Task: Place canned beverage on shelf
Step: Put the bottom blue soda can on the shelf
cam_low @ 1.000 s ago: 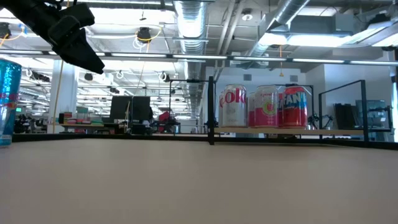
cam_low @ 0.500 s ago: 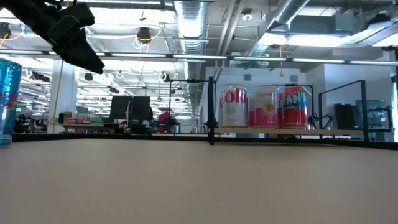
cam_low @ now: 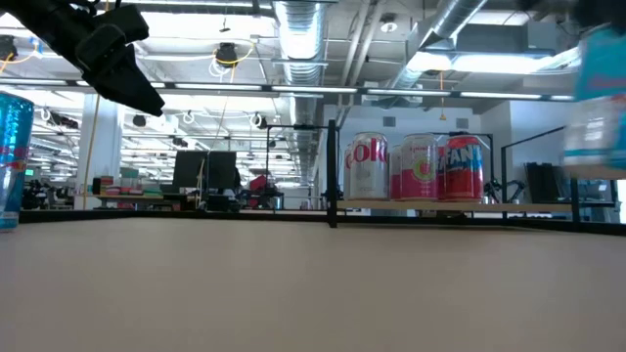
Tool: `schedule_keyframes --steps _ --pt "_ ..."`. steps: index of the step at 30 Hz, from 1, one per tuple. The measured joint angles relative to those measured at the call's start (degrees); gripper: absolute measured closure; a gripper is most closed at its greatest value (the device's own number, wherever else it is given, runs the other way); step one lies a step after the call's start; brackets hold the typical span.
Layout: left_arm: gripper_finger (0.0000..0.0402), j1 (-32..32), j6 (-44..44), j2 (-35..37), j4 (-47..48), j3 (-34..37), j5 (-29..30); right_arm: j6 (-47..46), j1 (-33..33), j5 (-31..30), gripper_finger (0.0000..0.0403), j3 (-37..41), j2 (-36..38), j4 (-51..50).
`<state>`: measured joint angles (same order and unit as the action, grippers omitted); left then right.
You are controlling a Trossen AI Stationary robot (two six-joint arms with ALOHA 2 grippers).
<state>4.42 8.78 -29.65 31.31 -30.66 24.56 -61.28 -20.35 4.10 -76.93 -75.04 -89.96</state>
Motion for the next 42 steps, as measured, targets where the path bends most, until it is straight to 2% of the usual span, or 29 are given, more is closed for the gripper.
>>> schedule_keyframes --steps 13,22,35,42 --pt "0.0019 -0.02 0.01 0.00 0.05 -0.02 -0.04 32.66 35.98 -1.45 0.0142 0.06 -0.07 -0.04" --pt "0.0019 -0.02 0.02 0.01 0.05 -0.02 -0.35 47.02 54.31 -3.50 0.0142 0.00 -0.01 -0.09" --pt "0.0019 -0.02 0.02 0.00 0.07 -0.02 -0.37 58.89 71.08 -10.77 0.0142 0.00 -0.01 -0.05" --pt "0.0019 -0.02 0.02 -0.18 0.04 -0.02 -0.40 60.03 74.19 -11.81 0.0126 -0.07 -1.15 -0.04"
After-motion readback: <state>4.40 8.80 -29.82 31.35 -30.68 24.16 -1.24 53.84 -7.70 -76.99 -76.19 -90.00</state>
